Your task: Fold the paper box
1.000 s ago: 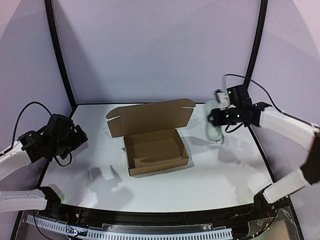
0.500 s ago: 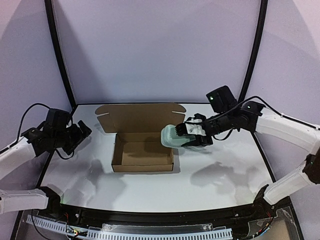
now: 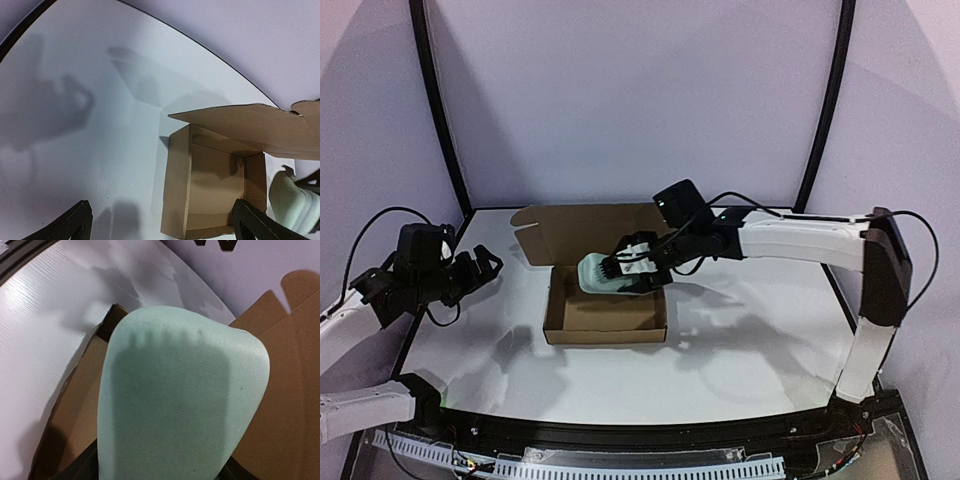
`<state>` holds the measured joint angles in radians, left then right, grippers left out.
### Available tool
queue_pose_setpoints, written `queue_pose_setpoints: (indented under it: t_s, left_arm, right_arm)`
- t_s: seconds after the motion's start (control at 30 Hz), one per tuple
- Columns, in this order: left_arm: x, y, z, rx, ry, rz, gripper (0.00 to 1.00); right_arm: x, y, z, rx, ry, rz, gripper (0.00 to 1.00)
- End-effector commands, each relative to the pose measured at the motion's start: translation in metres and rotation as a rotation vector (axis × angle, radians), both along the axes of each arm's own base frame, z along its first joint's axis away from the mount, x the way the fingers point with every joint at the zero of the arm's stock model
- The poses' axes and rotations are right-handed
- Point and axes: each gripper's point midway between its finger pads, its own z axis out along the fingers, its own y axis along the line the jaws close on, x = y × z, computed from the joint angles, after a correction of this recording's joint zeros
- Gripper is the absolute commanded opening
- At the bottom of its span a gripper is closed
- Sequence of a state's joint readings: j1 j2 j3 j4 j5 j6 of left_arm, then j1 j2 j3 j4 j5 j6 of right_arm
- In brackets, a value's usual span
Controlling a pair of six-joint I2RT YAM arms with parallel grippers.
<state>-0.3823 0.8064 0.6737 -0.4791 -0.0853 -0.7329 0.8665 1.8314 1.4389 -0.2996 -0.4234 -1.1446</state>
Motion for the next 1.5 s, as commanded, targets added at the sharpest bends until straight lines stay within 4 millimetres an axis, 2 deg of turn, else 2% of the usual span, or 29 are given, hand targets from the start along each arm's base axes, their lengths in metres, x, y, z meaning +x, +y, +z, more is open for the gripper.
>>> queue_pose_setpoints:
  t_s: [0.0, 0.07, 0.17, 0.2, 0.3, 0.43, 0.53, 0.67, 0.77, 0.87, 0.97, 1.03, 1.13, 1.33, 1.4, 1.47]
  left_arm:
    - [0.006, -0.003, 0.016, 0.054, -0.118, -0.067, 1.00]
    - [0.010, -0.004, 0.017, 0.086, -0.136, -0.087, 1.00]
    - [0.020, -0.005, 0.011, 0.129, -0.128, -0.094, 1.00]
    - [0.023, -0.005, 0.007, 0.139, -0.110, -0.095, 1.00]
    - [0.031, -0.014, 0.001, 0.141, -0.085, -0.136, 1.00]
    - [0.037, -0.024, 0.004, 0.172, -0.118, -0.216, 1.00]
    - [0.039, -0.031, 0.010, 0.199, -0.169, -0.289, 1.00]
    - [0.039, -0.036, 0.022, 0.263, -0.211, -0.365, 1.00]
    - [0.044, -0.045, 0.026, 0.309, -0.235, -0.442, 1.00]
    - [0.052, -0.052, 0.031, 0.351, -0.231, -0.504, 0.99]
    - [0.058, -0.065, 0.029, 0.375, -0.219, -0.597, 0.91]
    - [0.062, -0.069, 0.030, 0.397, -0.220, -0.630, 0.88]
    - [0.067, -0.075, 0.027, 0.413, -0.206, -0.682, 0.82]
    - [0.072, -0.082, 0.021, 0.403, -0.149, -0.723, 0.61]
    - [0.071, -0.083, 0.017, 0.391, -0.126, -0.731, 0.53]
    - [0.071, -0.083, 0.014, 0.384, -0.108, -0.726, 0.49]
  right_arm:
    - [0.008, 0.026, 0.007, 0.058, 0.006, 0.020, 0.69]
    - [0.010, 0.028, -0.007, 0.016, 0.043, 0.020, 0.74]
    - [0.012, 0.028, -0.010, -0.011, 0.068, -0.007, 0.95]
    - [0.012, 0.027, -0.003, -0.001, 0.066, -0.012, 0.98]
    - [0.003, 0.023, 0.022, 0.053, 0.052, -0.004, 0.98]
    - [-0.022, 0.008, 0.058, 0.147, 0.067, 0.017, 0.98]
    - [-0.033, -0.009, 0.093, 0.231, 0.101, -0.046, 0.98]
    - [-0.022, -0.035, 0.131, 0.317, 0.200, -0.270, 0.98]
    - [0.007, -0.065, 0.144, 0.389, 0.267, -0.481, 0.98]
    - [0.047, -0.104, 0.140, 0.461, 0.359, -0.716, 0.98]
    - [0.066, -0.134, 0.126, 0.445, 0.394, -0.766, 0.98]
    - [0.065, -0.137, 0.113, 0.371, 0.388, -0.724, 0.98]
    - [0.066, -0.132, 0.099, 0.273, 0.402, -0.686, 0.95]
    - [0.101, -0.128, 0.075, 0.167, 0.422, -0.800, 0.75]
    - [0.107, -0.129, 0.066, 0.148, 0.406, -0.820, 0.71]
    - [0.112, -0.132, 0.057, 0.142, 0.381, -0.840, 0.65]
